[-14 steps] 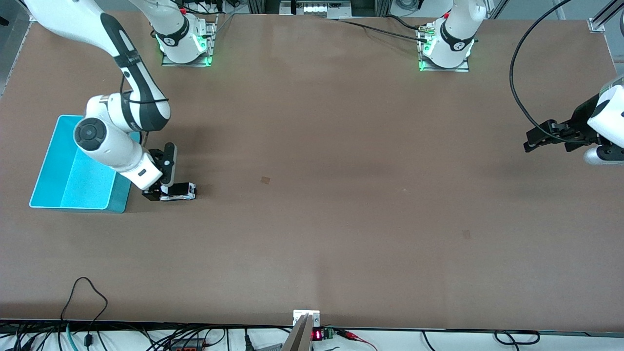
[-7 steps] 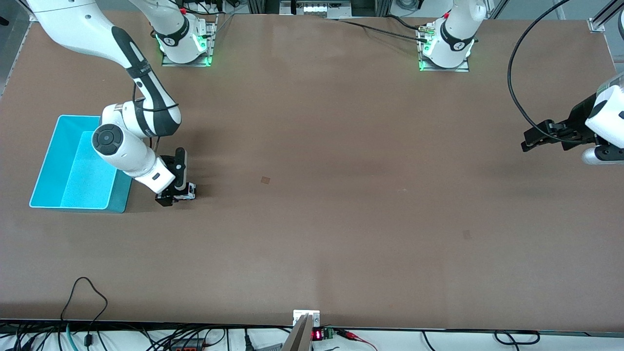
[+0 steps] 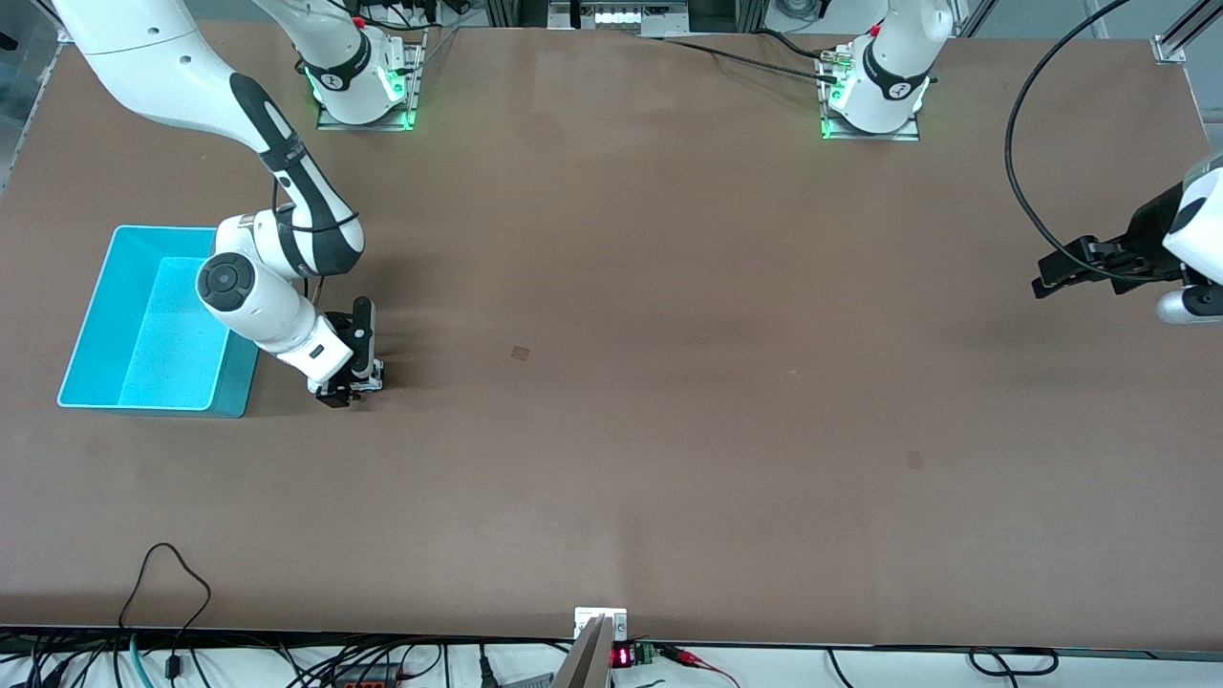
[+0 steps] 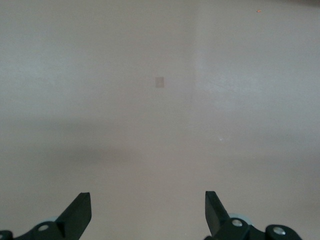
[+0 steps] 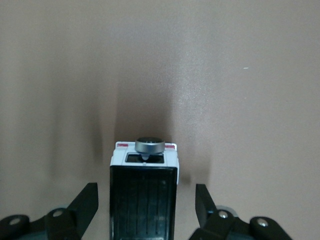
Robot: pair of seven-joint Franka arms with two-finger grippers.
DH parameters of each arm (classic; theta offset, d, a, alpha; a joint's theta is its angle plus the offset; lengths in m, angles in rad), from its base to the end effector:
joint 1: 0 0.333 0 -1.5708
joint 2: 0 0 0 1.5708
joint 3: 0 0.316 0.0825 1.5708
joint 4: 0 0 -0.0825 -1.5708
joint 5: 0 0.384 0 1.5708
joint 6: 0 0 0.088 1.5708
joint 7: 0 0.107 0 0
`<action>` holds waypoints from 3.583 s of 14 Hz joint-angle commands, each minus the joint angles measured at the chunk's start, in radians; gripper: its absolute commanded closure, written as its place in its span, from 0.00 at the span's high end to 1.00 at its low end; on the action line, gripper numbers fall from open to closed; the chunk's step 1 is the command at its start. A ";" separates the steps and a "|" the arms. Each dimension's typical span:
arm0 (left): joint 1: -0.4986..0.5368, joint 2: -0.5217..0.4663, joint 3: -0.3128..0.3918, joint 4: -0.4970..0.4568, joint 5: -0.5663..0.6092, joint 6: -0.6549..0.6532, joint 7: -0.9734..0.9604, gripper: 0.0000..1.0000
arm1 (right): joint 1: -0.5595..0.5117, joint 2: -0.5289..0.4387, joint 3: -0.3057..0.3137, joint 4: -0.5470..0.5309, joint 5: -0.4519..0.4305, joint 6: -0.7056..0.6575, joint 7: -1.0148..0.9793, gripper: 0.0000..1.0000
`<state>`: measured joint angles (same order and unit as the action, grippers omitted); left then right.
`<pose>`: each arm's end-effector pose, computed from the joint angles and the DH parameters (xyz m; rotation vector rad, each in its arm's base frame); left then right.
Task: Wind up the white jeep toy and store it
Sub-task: 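Close the right gripper on the jeep, then lift the jeep with the right gripper and carry it over the bin, then lower the jeep into the blue bin and open the right gripper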
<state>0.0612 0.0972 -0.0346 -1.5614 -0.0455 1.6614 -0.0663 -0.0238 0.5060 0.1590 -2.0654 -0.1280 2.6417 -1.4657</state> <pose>0.5907 0.0122 0.5814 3.0892 0.1501 0.0029 0.5923 0.0829 0.1939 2.0587 2.3159 0.1072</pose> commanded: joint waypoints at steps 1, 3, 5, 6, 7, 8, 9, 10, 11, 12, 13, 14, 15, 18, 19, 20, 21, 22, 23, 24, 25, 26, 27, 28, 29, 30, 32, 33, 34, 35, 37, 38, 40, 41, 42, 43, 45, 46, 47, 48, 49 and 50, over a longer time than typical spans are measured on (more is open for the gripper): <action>0.006 -0.013 -0.010 0.001 0.004 -0.017 0.002 1.00 | -0.010 0.009 0.010 0.013 -0.021 0.011 -0.007 0.29; 0.008 -0.013 -0.011 0.001 0.004 -0.017 0.002 1.00 | -0.016 0.008 0.010 0.013 -0.019 0.008 0.005 0.00; 0.008 -0.013 -0.011 0.000 0.004 -0.017 0.002 1.00 | -0.015 0.003 0.010 0.013 -0.016 0.004 0.025 0.00; 0.008 -0.011 -0.011 0.001 0.004 -0.017 0.002 1.00 | -0.013 -0.001 0.010 0.011 -0.016 0.001 0.050 0.00; 0.008 -0.013 -0.010 0.000 0.004 -0.017 0.002 1.00 | -0.013 -0.012 0.010 0.013 -0.016 0.001 0.076 0.00; 0.008 -0.013 -0.010 0.001 0.004 -0.017 0.002 1.00 | -0.013 -0.035 0.010 0.011 -0.015 -0.002 0.108 0.00; 0.008 -0.013 -0.010 0.001 0.004 -0.017 0.002 1.00 | -0.018 -0.064 0.010 0.011 -0.015 -0.024 0.155 0.00; 0.008 -0.013 -0.010 0.001 0.004 -0.017 0.002 1.00 | -0.024 -0.101 0.010 0.011 -0.013 -0.055 0.209 0.00; 0.008 -0.011 -0.011 0.001 0.004 -0.017 0.002 1.00 | -0.025 -0.145 0.010 0.011 -0.010 -0.095 0.287 0.00; 0.008 -0.011 -0.011 0.001 0.004 -0.017 0.002 1.00 | -0.025 -0.187 0.010 0.014 -0.013 -0.138 0.382 0.00; 0.008 -0.013 -0.011 0.001 0.004 -0.015 0.002 1.00 | -0.031 -0.216 0.008 0.014 -0.015 -0.164 0.465 0.00; 0.008 -0.013 -0.011 0.001 0.004 -0.015 0.002 1.00 | -0.045 -0.246 0.008 0.016 -0.013 -0.193 0.549 0.00; 0.008 -0.011 -0.011 0.001 0.004 -0.015 0.002 1.00 | -0.067 -0.277 0.007 0.016 -0.013 -0.224 0.624 0.00; 0.008 -0.011 -0.011 0.001 0.004 -0.012 0.002 1.00 | -0.125 -0.351 -0.012 0.024 -0.012 -0.336 0.767 0.00; 0.008 -0.011 -0.011 0.001 0.004 -0.014 0.002 1.00 | -0.137 -0.369 -0.041 0.022 -0.012 -0.356 0.798 0.00; 0.008 -0.011 -0.011 0.001 0.004 -0.015 0.002 1.00 | -0.142 -0.377 -0.077 0.022 -0.012 -0.374 0.836 0.00; 0.008 -0.011 -0.011 0.001 0.004 -0.014 0.002 1.00 | -0.149 -0.379 -0.119 0.021 -0.012 -0.412 0.884 0.00; 0.008 -0.011 -0.011 0.001 0.004 -0.015 0.002 1.00 | -0.154 -0.376 -0.146 0.016 -0.010 -0.436 0.947 0.00; 0.008 -0.011 -0.011 0.001 0.004 -0.018 0.002 1.00 | -0.160 -0.377 -0.165 0.007 -0.019 -0.439 1.029 0.00; 0.008 -0.011 -0.011 0.001 0.003 -0.020 0.000 1.00 | -0.182 -0.379 -0.171 -0.001 -0.022 -0.454 1.076 0.00; 0.009 -0.011 -0.011 0.000 0.003 -0.020 0.000 1.00 | -0.200 -0.374 -0.174 -0.001 -0.022 -0.463 1.090 0.00; 0.009 -0.011 -0.011 0.000 0.004 -0.022 0.000 1.00 | -0.234 -0.356 -0.174 -0.001 -0.022 -0.456 1.105 0.00; 0.009 -0.011 -0.011 0.000 0.003 -0.022 0.002 1.00 | -0.246 -0.328 -0.174 -0.001 -0.019 -0.439 1.133 0.00; 0.009 -0.011 -0.010 0.001 0.003 -0.023 0.002 1.00 | -0.255 -0.302 -0.174 -0.002 -0.019 -0.413 1.178 0.00; 0.009 -0.011 -0.010 0.001 0.003 -0.023 0.002 1.00 | -0.277 -0.275 -0.174 -0.007 -0.022 -0.401 1.223 0.00; 0.009 -0.011 -0.010 0.001 0.003 -0.023 0.002 1.00 | -0.286 -0.252 -0.174 -0.009 -0.022 -0.382 1.242 0.00; 0.009 -0.011 -0.010 0.000 0.003 -0.025 0.002 1.00 | -0.306 -0.209 -0.174 -0.010 -0.022 -0.349 1.243 0.00; 0.009 -0.011 -0.010 0.001 0.003 -0.029 0.002 1.00 | -0.309 -0.178 -0.174 -0.010 -0.024 -0.307 1.243 0.00; 0.009 -0.013 -0.010 0.001 0.003 -0.031 0.000 1.00 | -0.317 -0.156 -0.174 -0.012 -0.025 -0.275 1.230 0.00; 0.008 -0.013 -0.010 0.001 0.003 -0.031 -0.001 1.00 | -0.323 -0.140 -0.174 -0.010 -0.025 -0.261 1.228 0.00; 0.008 -0.011 -0.010 0.003 0.003 -0.026 -0.001 1.00 | -0.323 -0.118 -0.173 -0.009 -0.025 -0.250 1.228 0.00; 0.008 -0.011 -0.010 0.003 0.003 -0.025 -0.001 1.00 | -0.324 -0.107 -0.173 -0.009 -0.025 -0.240 1.228 0.00; 0.008 -0.011 -0.010 0.003 0.003 -0.025 -0.003 1.00 | -0.324 -0.090 -0.173 -0.009 -0.025 -0.230 1.228 0.00; 0.008 -0.011 -0.010 0.003 0.004 -0.025 -0.003 1.00 | -0.324 -0.087 -0.173 -0.009 -0.025 -0.230 1.228 0.00; 0.008 -0.011 -0.013 0.003 0.003 -0.025 -0.003 1.00 | -0.324 -0.083 -0.171 -0.009 -0.025 -0.230 1.233 0.00; 0.008 -0.013 -0.013 0.003 0.003 -0.025 -0.003 1.00 | -0.323 -0.081 -0.171 -0.009 -0.025 -0.230 1.236 0.00; 0.008 -0.011 -0.016 0.004 0.003 -0.022 -0.003 1.00 | -0.324 -0.077 -0.168 -0.009 -0.025 -0.230 1.239 0.26; 0.008 -0.013 -0.017 0.006 0.004 -0.019 -0.001 1.00 | -0.324 -0.075 -0.168 -0.009 -0.025 -0.230 1.239 0.45; 0.006 -0.013 -0.019 0.007 0.003 -0.017 -0.001 1.00 | -0.324 -0.075 -0.167 -0.007 -0.025 -0.230 1.233 0.60; 0.006 -0.013 -0.021 0.006 0.003 -0.011 -0.001 1.00 | -0.324 -0.073 -0.167 -0.007 -0.025 -0.230 1.233 0.71; 0.006 -0.016 -0.021 -0.002 0.003 -0.006 0.000 1.00 | -0.324 -0.073 -0.167 -0.005 -0.025 -0.230 1.230 0.86; 0.008 -0.019 -0.021 -0.006 0.000 -0.002 0.000 1.00 | -0.324 -0.075 -0.167 -0.005 -0.025 -0.232 1.231 1.00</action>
<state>0.0639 0.0969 -0.0485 -1.5600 -0.0455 1.6518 -0.0664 -0.3308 0.4296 -0.0245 -2.0786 -0.1369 2.4092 -0.2453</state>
